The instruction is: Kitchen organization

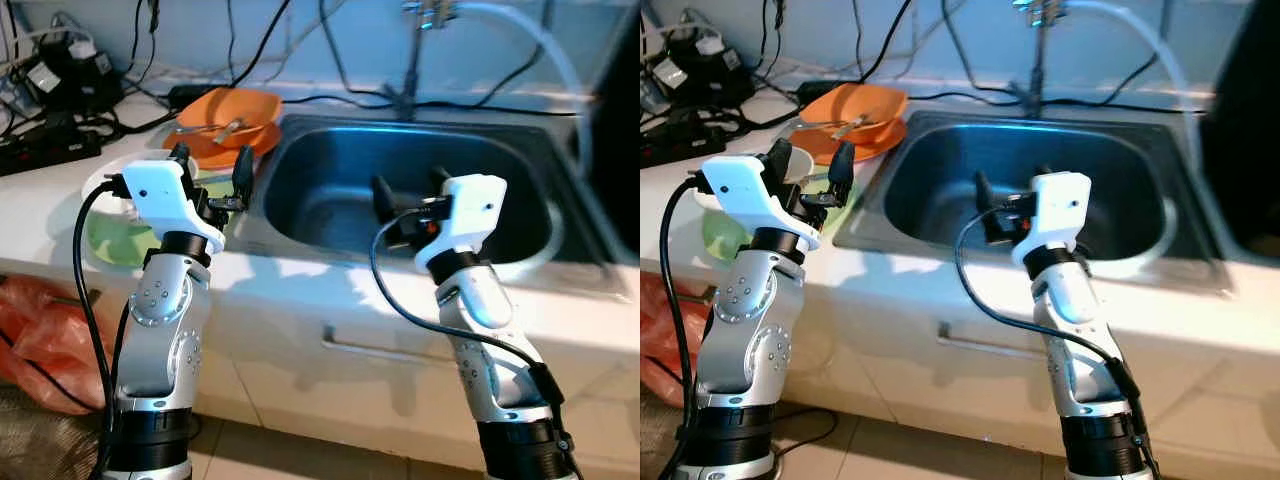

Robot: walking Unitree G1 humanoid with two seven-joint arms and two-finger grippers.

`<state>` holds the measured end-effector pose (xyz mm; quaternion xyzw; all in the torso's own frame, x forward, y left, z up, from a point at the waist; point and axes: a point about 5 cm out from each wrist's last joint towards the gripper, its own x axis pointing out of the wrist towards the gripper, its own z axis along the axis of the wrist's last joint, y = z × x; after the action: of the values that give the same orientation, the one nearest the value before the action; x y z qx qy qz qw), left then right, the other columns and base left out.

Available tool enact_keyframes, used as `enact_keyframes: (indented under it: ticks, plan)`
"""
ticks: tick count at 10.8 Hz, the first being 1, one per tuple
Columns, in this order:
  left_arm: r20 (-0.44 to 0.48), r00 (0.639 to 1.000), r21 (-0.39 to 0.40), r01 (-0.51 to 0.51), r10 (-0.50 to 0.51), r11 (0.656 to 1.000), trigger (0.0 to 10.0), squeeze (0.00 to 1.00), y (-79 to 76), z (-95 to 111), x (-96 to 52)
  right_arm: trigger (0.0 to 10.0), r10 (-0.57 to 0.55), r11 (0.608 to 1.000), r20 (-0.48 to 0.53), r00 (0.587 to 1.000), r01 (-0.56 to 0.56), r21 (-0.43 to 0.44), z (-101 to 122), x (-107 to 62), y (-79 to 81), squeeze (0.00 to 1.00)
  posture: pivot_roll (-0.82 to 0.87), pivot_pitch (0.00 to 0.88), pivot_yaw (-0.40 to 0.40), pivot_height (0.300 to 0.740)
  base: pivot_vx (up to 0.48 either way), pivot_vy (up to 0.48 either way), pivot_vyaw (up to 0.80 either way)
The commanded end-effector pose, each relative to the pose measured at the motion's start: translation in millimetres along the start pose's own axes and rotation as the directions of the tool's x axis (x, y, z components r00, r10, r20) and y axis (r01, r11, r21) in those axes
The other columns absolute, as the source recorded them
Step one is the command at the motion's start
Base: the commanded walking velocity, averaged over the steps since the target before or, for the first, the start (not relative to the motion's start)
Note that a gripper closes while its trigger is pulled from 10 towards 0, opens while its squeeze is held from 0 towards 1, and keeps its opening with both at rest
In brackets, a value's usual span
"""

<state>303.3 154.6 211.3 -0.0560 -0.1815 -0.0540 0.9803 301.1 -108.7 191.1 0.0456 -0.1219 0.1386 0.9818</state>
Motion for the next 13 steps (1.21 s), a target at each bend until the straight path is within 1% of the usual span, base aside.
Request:
enact_keyframes:
  ticks: [1,2,5,7,8,11,13]
  plan:
    - [0.008,1.0,0.013,-0.006,0.005,1.0,10.0,0.0,2.5,2,0.9,10.0,0.013,1.0,0.01,1.0,-0.013,0.01,1,1.8,4.3,0.0,0.06,0.0,0.067,0.74,0.368,0.292,0.0]
    - [0.005,1.0,0.015,-0.006,0.006,1.0,10.0,0.0,2.4,2,0.7,10.0,0.014,1.0,0.009,1.0,-0.014,0.009,1,1.6,4.4,0.0,0.06,0.0,0.068,0.74,0.375,0.292,0.0]
    - [0.006,1.0,0.004,-0.004,0.004,1.0,10.0,0.0,1.4,2,0.7,10.0,0.011,1.0,0.007,1.0,-0.011,0.009,0,0.9,4.4,0.0,0.06,0.0,0.069,0.74,0.0,0.0,0.0]
    - [0.003,1.0,0.023,0.012,-0.012,1.0,10.0,0.0,-0.9,1,0.4,10.0,0.012,1.0,0.005,1.0,-0.012,0.012,-1,0.4,4.4,0.0,0.06,0.0,0.07,0.74,0.0,0.0,0.0]
    - [-0.026,0.999,0.035,0.047,-0.046,0.998,10.0,0.0,-5.1,-5,-1.8,10.0,0.014,1.0,0.004,1.0,-0.014,0.013,-1,0.4,4.7,0.0,0.06,0.0,0.068,0.74,0.0,0.0,0.0]
    - [-0.076,0.992,0.029,0.105,-0.103,0.994,10.0,0.0,-12.8,-17,-7.0,10.0,0.026,0.999,-0.009,1.0,-0.026,0.02,-2,0.5,6.2,0.0,0.06,0.0,0.065,0.74,0.0,0.0,0.0]
    - [-0.098,0.987,0.027,0.128,-0.124,0.991,10.0,0.0,-15.4,-24,-8.0,10.0,0.078,0.997,-0.061,0.995,-0.077,0.016,-8,-0.7,8.3,0.0,0.06,0.004,0.061,0.74,0.0,0.0,0.0]
